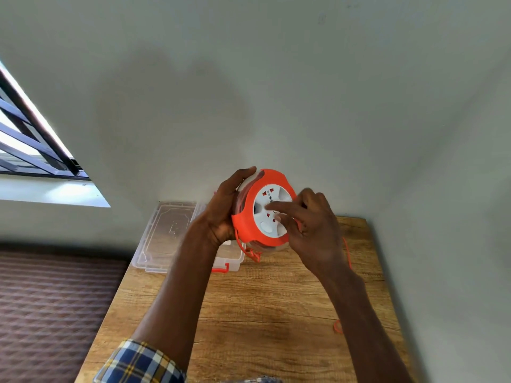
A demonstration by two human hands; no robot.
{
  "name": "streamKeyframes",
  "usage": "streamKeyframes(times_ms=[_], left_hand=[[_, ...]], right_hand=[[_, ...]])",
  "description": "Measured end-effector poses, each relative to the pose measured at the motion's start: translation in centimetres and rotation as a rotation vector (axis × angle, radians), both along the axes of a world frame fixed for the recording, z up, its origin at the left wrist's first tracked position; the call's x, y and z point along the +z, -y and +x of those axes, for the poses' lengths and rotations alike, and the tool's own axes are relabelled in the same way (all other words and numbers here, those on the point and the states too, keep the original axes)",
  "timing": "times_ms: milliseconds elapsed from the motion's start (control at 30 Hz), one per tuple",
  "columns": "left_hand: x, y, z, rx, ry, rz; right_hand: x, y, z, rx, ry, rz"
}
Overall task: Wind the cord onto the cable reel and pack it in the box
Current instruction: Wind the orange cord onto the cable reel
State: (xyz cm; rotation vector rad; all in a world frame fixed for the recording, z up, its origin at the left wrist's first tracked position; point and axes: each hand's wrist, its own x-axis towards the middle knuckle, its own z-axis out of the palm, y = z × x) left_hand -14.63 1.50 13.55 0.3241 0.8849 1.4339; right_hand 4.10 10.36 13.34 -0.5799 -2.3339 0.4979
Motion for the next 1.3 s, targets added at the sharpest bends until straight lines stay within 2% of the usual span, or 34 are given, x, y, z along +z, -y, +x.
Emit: streamKeyframes(times_ms=[133, 333, 500, 600, 700, 767, 900, 967, 1033, 1200, 1300], left_hand=[[-0.2, 0.5, -0.3, -0.023, -0.005, 0.006], [-0.4, 0.6, -0.1, -0.03, -0.007, -0.014], [0.2, 0.2, 0.4, -0.012, -0.05, -0.022], [0.5, -0.2, 0.8, 0.01, -0.079, -0.039], [0.6, -0.5, 1.2, 0.024, -0.071, -0.039], [0.5, -0.5, 1.5, 0.044, -0.052, -0.039], [0.4, -0.1, 1.4, 0.087, 0.002, 0.007], [0.5, 0.0, 1.0, 0.089, 0.003, 0.022], [0.6, 0.1, 0.6, 0.081, -0.004, 0.019], [0.2, 0.4, 0.0, 0.044, -0.049, -0.021], [0.0, 0.4, 0.3, 0.027, -0.051, -0.042]], right_hand=[[0.7, -0.5, 0.4, 0.166, 0.18, -0.08], [0.6, -0.4, 0.2, 0.145, 0.243, -0.038], [-0.5, 0.3, 0.2, -0.017, 0.14, -0.015], [-0.9, 1.5, 0.0, -0.113, 0.045, -0.186], [-0.9, 2.6, -1.3, -0.305, -0.132, -0.434], [-0.8, 2.7, -2.0, -0.369, -0.163, -0.513], [-0.3, 2.6, -1.7, -0.322, -0.126, -0.288], [-0.2, 2.0, -1.0, -0.191, -0.136, -0.141], [-0.3, 0.8, -0.3, -0.03, -0.058, -0.05], [0.1, -0.2, 0.5, 0.142, 0.284, -0.07], [0.2, 0.0, 0.4, 0.095, 0.268, -0.009]])
